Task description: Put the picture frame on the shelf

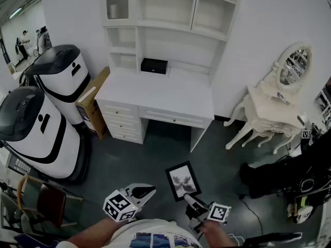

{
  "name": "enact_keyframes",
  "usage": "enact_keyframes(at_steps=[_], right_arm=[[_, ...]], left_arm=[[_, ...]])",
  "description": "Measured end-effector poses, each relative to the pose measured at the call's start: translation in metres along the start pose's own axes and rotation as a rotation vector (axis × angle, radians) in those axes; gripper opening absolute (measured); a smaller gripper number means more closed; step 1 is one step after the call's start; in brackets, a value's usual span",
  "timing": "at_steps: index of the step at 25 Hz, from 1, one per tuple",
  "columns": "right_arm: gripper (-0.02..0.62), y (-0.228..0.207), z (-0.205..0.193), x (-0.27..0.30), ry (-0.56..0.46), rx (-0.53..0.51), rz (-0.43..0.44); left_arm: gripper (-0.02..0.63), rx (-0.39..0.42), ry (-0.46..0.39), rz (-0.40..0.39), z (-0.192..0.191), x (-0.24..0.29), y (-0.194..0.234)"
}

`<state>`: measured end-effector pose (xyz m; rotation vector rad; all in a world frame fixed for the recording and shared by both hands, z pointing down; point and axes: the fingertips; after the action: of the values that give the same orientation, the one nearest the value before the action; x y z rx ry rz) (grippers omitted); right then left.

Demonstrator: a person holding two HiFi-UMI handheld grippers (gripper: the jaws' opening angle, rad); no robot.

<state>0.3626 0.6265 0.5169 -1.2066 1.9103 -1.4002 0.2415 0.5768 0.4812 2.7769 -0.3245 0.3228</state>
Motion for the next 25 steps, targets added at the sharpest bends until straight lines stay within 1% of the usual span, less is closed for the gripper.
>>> enact_keyframes(at_steps=[2, 6, 9, 14, 17, 22, 25], right_arm=[[0.086, 0.011, -0.011, 0.03, 0.0, -0.002, 0.015], [0.086, 0.02, -0.028, 0.079, 0.002, 0.028, -0.014], [0.086, 0.028, -0.039, 0.117, 0.017, 0.036, -0.016], [0.086, 0.045, -0.055, 0.174, 0.012, 0.125, 0.018], [0.086, 0.053, -0.067, 0.205, 0.02, 0.146, 0.032], [0.086, 0.061, -0.065, 0.246, 0.062, 0.146, 0.031], [0.086, 0.056, -0.055, 0.277, 0.062, 0.179, 0.029]], left_arm=[[0.021, 0.006, 0.004, 0.001, -0.002, -0.022, 0.021], [0.021, 0.019, -0.019, 0.015, 0.005, -0.063, 0.06], [0.021, 0.009, -0.044, 0.034, 0.009, -0.095, 0.084], [0.021, 0.003, -0.054, 0.074, 0.008, -0.144, 0.112], [0.021, -0.012, -0.062, 0.099, 0.002, -0.17, 0.132], [0.021, -0.056, -0.093, 0.15, 0.001, -0.187, 0.166], [0.021, -0.053, -0.108, 0.177, 0.009, -0.187, 0.194]])
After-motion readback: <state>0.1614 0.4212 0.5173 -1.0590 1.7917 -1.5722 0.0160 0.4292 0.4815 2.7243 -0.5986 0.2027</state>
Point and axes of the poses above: the fingertips, and each gripper's own axes: x forward along the fingers, y to its left, z out of its top, and after that the axes turned 4 degrees about -y, right-handed
